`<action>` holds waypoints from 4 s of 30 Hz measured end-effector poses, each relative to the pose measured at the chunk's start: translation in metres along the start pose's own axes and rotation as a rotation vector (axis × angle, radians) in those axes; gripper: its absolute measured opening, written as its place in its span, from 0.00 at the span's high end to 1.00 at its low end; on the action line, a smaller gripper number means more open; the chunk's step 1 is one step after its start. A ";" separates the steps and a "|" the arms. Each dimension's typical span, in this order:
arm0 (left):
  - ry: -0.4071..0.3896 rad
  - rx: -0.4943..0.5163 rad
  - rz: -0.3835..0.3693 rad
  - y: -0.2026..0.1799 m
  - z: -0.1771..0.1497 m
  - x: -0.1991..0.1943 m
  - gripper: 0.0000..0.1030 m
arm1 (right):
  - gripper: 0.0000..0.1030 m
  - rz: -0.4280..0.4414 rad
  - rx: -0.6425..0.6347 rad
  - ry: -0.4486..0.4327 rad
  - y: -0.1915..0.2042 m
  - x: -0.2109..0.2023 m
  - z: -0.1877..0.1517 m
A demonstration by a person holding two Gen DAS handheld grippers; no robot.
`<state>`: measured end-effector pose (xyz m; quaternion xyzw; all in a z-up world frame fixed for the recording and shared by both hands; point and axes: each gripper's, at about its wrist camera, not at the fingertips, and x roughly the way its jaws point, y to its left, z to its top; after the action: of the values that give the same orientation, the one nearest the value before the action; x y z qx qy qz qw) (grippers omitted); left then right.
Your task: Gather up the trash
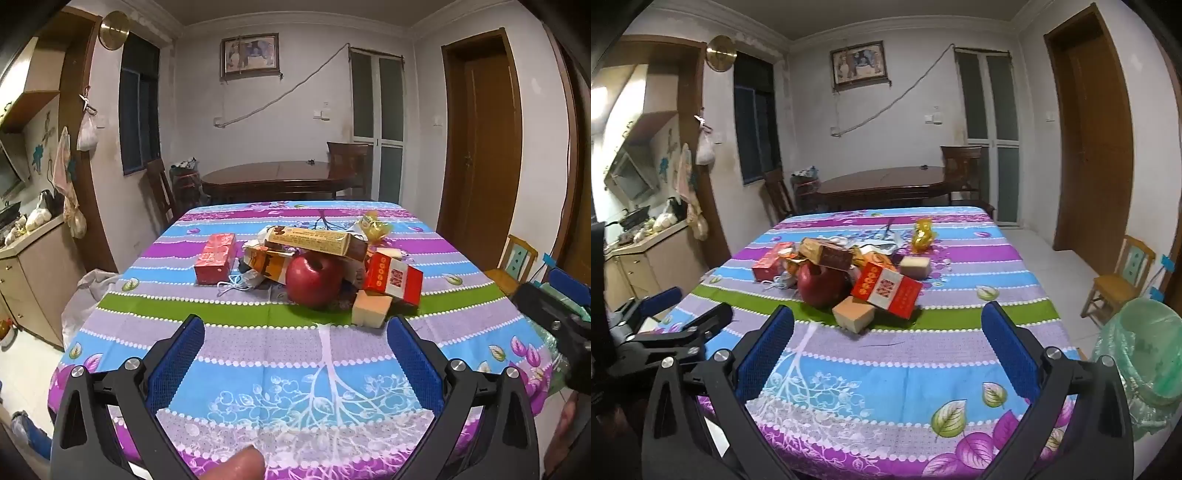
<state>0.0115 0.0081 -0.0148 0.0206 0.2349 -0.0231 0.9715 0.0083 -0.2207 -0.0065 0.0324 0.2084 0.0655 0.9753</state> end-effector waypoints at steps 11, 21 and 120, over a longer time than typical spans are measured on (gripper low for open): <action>0.108 -0.065 0.022 0.037 -0.007 0.047 0.04 | 0.05 0.105 -0.061 0.037 -0.005 0.021 -0.002; 0.108 -0.046 0.045 0.039 -0.004 0.069 0.04 | 0.05 0.110 -0.077 0.051 -0.003 0.038 0.005; 0.197 -0.112 0.108 0.167 -0.009 0.102 0.04 | 0.38 0.721 -0.208 0.398 0.116 0.130 0.029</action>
<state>0.1070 0.1717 -0.0650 -0.0191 0.3287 0.0444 0.9432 0.1243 -0.0888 -0.0215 -0.0087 0.3602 0.4279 0.8289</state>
